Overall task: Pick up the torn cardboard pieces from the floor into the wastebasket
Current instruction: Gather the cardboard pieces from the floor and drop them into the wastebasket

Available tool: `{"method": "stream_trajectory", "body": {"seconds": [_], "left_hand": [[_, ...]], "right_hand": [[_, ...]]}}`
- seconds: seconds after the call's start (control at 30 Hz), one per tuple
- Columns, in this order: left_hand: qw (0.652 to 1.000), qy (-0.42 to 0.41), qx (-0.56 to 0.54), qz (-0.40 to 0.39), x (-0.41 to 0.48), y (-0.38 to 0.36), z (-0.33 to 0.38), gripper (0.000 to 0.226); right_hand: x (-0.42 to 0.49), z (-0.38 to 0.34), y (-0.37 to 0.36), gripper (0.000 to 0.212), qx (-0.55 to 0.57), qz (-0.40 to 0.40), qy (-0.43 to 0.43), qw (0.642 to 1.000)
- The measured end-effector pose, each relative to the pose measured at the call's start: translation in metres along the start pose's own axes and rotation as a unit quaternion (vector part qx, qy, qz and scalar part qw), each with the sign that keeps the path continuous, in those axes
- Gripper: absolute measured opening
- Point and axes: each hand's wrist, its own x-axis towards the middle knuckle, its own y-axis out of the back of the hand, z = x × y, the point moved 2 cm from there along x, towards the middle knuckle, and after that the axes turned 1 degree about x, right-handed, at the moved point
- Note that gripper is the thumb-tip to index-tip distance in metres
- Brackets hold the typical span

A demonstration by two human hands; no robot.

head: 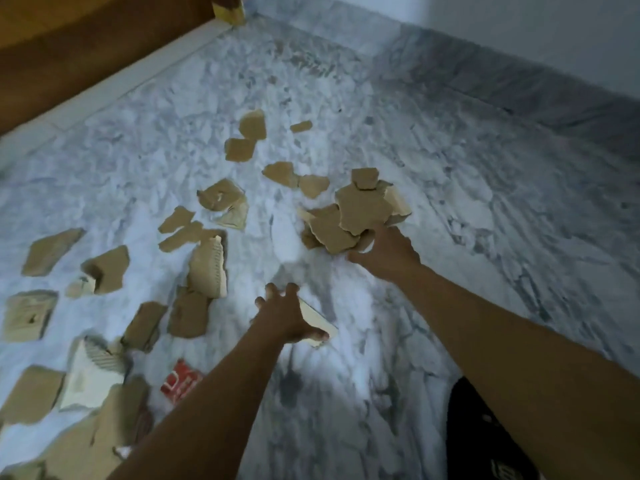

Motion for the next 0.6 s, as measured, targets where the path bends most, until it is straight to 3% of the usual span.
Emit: {"method": "stream_trajectory", "body": {"seconds": [0.07, 0.13, 0.27, 0.37, 0.43, 0.5, 0.6], "left_hand": [[0.999, 0.003, 0.014, 0.051, 0.007, -0.012, 0.0, 0.109], [0.996, -0.018, 0.029, 0.085, 0.017, -0.016, -0.003, 0.102], [0.997, -0.009, -0.014, 0.074, 0.031, -0.013, -0.014, 0.091], [0.998, 0.017, -0.049, 0.048, 0.032, -0.01, -0.022, 0.086], [0.999, 0.02, -0.032, 0.014, 0.03, -0.008, -0.023, 0.072], [0.999, 0.017, -0.036, -0.001, 0.024, -0.002, -0.021, 0.059], [0.985, 0.004, -0.172, 0.016, 0.02, 0.004, -0.023, 0.025]], "right_hand": [[0.024, -0.016, -0.004, 0.073, -0.094, 0.001, 0.073, 0.993], [0.043, -0.034, -0.008, 0.063, -0.2, -0.034, 0.172, 0.964], [0.077, -0.053, -0.022, 0.085, -0.281, -0.078, 0.23, 0.928], [0.086, -0.06, -0.028, 0.084, -0.343, -0.048, 0.266, 0.9], [0.089, -0.061, -0.031, 0.079, -0.347, -0.03, 0.29, 0.891], [0.091, -0.057, -0.03, 0.087, -0.337, -0.023, 0.319, 0.886], [0.091, -0.053, -0.026, 0.108, -0.311, -0.03, 0.357, 0.88]]}}
